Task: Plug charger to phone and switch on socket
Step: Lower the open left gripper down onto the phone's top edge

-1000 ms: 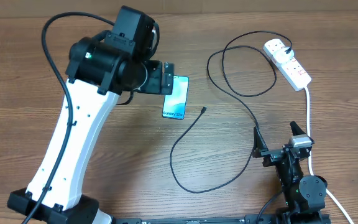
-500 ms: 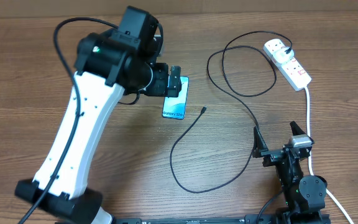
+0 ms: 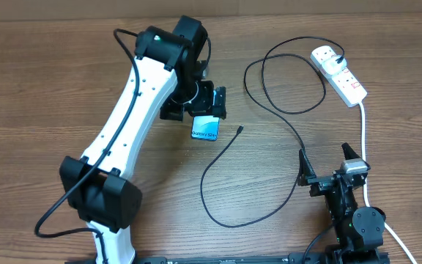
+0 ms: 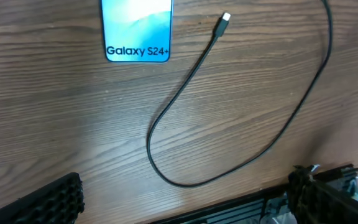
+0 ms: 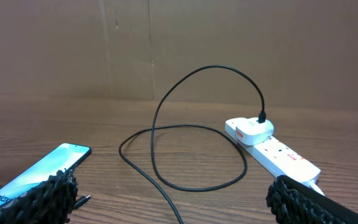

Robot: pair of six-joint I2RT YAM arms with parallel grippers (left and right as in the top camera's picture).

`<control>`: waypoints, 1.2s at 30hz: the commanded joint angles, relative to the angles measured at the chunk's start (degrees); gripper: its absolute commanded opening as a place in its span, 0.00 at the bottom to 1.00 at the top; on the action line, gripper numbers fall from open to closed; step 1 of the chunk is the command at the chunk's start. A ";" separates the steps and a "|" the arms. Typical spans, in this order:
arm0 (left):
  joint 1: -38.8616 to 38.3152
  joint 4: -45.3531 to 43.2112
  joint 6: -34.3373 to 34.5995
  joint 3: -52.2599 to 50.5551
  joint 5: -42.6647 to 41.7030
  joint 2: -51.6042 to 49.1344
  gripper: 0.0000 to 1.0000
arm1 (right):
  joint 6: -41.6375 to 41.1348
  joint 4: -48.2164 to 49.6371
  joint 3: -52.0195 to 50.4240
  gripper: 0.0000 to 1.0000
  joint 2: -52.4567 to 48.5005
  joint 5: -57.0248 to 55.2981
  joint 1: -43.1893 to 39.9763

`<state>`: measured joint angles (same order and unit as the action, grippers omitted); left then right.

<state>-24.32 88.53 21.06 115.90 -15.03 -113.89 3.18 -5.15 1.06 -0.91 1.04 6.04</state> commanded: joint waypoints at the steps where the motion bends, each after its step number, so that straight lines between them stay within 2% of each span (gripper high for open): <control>1: -1.95 0.20 0.87 0.85 3.52 -3.58 1.00 | -0.33 0.31 -0.59 1.00 0.37 -0.55 -0.04; 3: -3.23 0.24 2.10 0.85 7.10 -4.92 1.00 | -0.31 0.31 -0.59 1.00 0.37 -0.55 -0.04; 8: -4.11 -2.62 2.32 0.85 9.57 -5.79 1.00 | -0.33 0.31 -0.59 1.00 0.37 -0.55 -0.04; 22: -3.74 -19.17 2.32 0.83 11.26 -5.84 1.00 | -0.33 0.31 -0.59 1.00 0.37 -0.55 -0.04; 25: -3.74 -22.16 2.32 0.83 13.86 -5.84 1.00 | -0.33 0.31 -0.59 1.00 0.37 -0.55 -0.04; 29: -3.32 -23.50 2.47 0.83 16.09 -5.86 1.00 | -0.33 0.31 -0.59 1.00 0.37 -0.55 -0.04; 33: -2.25 -24.04 6.47 0.83 16.04 -6.78 1.00 | -0.33 0.31 -0.59 1.00 0.37 -0.55 -0.04; 36: -1.92 -23.91 6.71 0.83 16.04 -8.61 1.00 | -0.33 0.31 -0.59 1.00 0.37 -0.55 -0.04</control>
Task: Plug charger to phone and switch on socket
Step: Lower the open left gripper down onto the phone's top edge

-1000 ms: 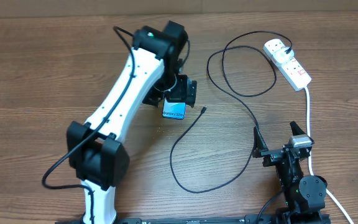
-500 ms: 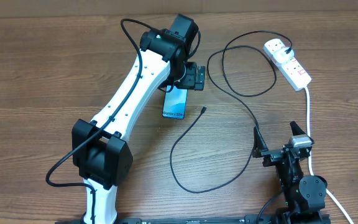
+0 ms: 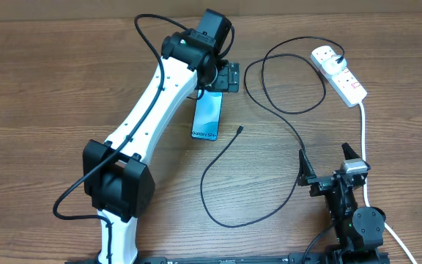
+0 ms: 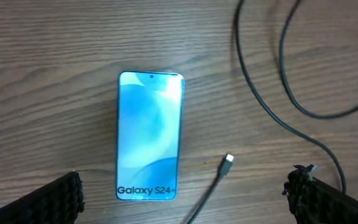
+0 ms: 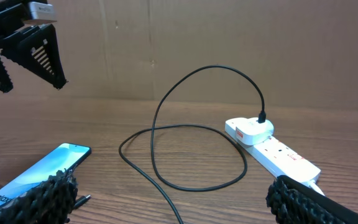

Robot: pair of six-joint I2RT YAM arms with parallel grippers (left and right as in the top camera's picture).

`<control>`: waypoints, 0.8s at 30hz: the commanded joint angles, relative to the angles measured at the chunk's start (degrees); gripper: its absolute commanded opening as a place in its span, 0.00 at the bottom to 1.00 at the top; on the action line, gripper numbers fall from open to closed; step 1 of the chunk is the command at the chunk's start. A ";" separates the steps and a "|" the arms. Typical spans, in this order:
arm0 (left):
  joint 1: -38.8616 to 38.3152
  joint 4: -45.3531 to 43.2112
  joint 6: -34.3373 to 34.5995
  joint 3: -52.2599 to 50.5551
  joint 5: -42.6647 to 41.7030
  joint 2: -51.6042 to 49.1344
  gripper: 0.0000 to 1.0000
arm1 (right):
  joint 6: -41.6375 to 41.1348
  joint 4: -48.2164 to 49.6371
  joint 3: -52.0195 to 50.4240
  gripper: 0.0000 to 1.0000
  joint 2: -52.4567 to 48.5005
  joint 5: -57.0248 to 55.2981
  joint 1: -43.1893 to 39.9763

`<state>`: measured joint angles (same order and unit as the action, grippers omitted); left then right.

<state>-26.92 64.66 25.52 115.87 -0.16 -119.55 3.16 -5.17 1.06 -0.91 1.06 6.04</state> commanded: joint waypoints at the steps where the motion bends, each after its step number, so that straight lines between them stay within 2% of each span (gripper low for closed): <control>1: 0.68 0.02 2.19 0.85 1.16 -3.67 1.00 | -0.31 0.33 -0.59 1.00 0.37 -0.57 -0.04; 10: 0.63 0.02 2.16 0.85 0.55 -10.54 1.00 | -0.31 0.33 -0.59 1.00 0.37 -0.57 -0.04; 24: 0.66 -2.89 1.92 0.85 0.81 -11.43 1.00 | -0.31 0.33 -0.59 1.00 0.37 -0.57 -0.04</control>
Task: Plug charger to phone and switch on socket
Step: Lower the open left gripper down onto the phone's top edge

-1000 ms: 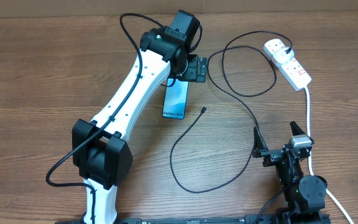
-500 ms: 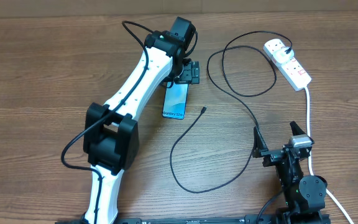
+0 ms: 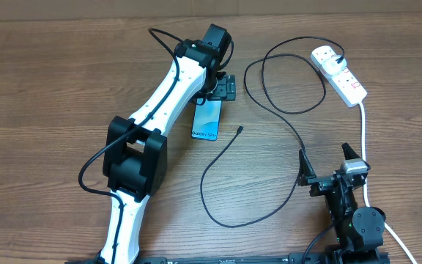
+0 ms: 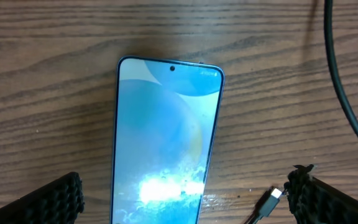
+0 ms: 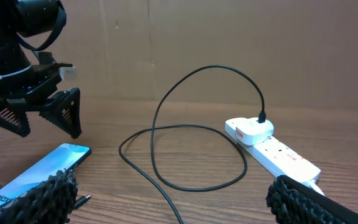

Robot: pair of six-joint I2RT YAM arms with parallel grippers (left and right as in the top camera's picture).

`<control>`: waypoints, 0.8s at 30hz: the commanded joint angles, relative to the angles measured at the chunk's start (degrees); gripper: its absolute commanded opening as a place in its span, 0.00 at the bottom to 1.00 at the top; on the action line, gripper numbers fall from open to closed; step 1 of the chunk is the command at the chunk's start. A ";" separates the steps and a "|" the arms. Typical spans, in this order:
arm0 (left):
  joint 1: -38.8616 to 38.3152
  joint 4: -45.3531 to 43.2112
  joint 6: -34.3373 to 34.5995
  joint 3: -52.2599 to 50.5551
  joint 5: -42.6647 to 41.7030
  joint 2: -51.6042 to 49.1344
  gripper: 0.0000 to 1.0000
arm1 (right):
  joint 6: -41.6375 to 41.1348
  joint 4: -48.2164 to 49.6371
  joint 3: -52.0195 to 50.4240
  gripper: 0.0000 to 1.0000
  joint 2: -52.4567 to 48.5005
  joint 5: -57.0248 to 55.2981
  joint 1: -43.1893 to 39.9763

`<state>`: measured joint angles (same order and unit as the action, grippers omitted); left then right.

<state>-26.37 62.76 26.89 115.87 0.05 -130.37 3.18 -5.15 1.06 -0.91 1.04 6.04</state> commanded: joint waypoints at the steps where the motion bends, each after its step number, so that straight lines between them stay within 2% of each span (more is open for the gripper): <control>1: 0.13 -1.33 0.55 0.85 0.59 -0.61 1.00 | -0.33 0.31 -0.59 1.00 0.37 -0.55 -0.04; 8: 0.07 -1.49 0.55 0.85 2.95 -1.20 1.00 | -0.33 0.31 -0.59 1.00 0.37 -0.55 -0.04; 20: -0.37 0.76 0.48 0.85 1.79 -5.55 1.00 | -0.33 0.31 -0.59 1.00 0.37 -0.55 -0.04; 24: -0.42 1.27 -2.49 0.85 1.77 -6.67 1.00 | -0.33 0.31 -0.59 1.00 0.37 -0.55 -0.04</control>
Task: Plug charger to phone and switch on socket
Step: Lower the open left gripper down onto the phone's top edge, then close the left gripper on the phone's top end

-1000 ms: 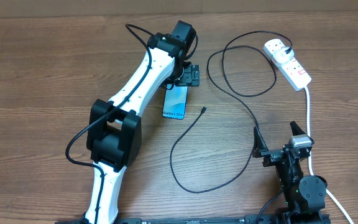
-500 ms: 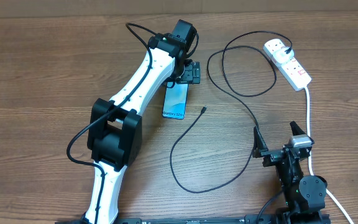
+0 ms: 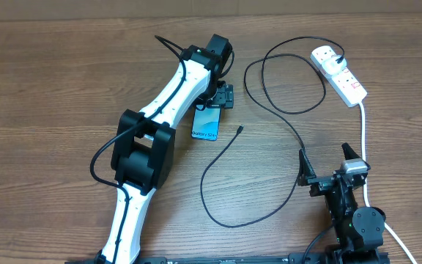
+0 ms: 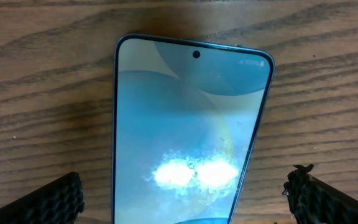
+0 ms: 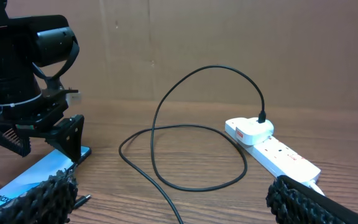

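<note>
A blue-screened phone [image 3: 206, 125] lies flat on the wooden table, its camera end pointing away from the robot. My left gripper [image 3: 219, 95] is open low over that far end, and in the wrist view its fingers [image 4: 59, 200] stand wide on either side of the phone [image 4: 188, 124]. The black cable's loose plug [image 3: 239, 130] lies just right of the phone. The cable runs to a charger [image 3: 324, 55] seated in the white power strip [image 3: 345, 79]. My right gripper [image 3: 328, 167] rests open at the near right, holding nothing.
The cable makes a large loop [image 3: 229, 222] in the middle of the table and a second loop [image 5: 185, 180] near the strip. The strip's white lead [image 3: 363, 132] runs down past my right arm. A brown wall [image 5: 229, 43] backs the table.
My left gripper has come lower over the phone's far end. The phone fills more of the wrist view, and the cable plug has dropped out of it. The right arm has not moved.
My left gripper first hovered open over the phone, with only the phone's near end in its view. Then it was higher and further back, seeing the whole phone and the plug. It stood closer at each later moment, always open. Phone, cable and right arm stayed put.
</note>
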Robot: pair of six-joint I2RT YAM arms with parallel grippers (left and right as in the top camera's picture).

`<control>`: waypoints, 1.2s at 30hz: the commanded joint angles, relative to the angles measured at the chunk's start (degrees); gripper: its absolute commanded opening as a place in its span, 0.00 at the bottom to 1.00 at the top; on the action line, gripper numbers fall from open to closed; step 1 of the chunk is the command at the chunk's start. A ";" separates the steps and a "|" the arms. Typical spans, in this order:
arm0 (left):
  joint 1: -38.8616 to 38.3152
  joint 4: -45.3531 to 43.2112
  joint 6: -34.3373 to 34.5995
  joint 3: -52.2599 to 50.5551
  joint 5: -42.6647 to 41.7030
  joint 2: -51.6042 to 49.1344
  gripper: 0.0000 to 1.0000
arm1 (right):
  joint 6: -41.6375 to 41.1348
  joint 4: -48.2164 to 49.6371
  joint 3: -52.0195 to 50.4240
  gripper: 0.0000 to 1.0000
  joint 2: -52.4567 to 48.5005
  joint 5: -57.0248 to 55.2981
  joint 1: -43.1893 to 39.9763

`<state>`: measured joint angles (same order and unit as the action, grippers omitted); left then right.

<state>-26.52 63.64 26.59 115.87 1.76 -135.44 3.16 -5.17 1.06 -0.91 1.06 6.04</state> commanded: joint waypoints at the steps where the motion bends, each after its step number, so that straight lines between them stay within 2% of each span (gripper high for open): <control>1: -0.31 0.66 -2.19 0.85 -0.20 -1.97 1.00 | -0.31 0.33 -0.59 1.00 0.37 -0.57 -0.04; 19: 0.96 0.63 -7.37 0.85 -1.99 -5.35 1.00 | -0.28 0.33 -0.59 1.00 0.37 -0.57 -0.04; 36: 0.90 1.57 -7.34 0.85 -1.81 -5.64 1.00 | -0.31 0.33 -0.59 1.00 0.37 -0.57 -0.04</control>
<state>-26.13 64.58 20.67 116.31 0.34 -138.89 3.16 -5.17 1.06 -0.91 1.02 6.04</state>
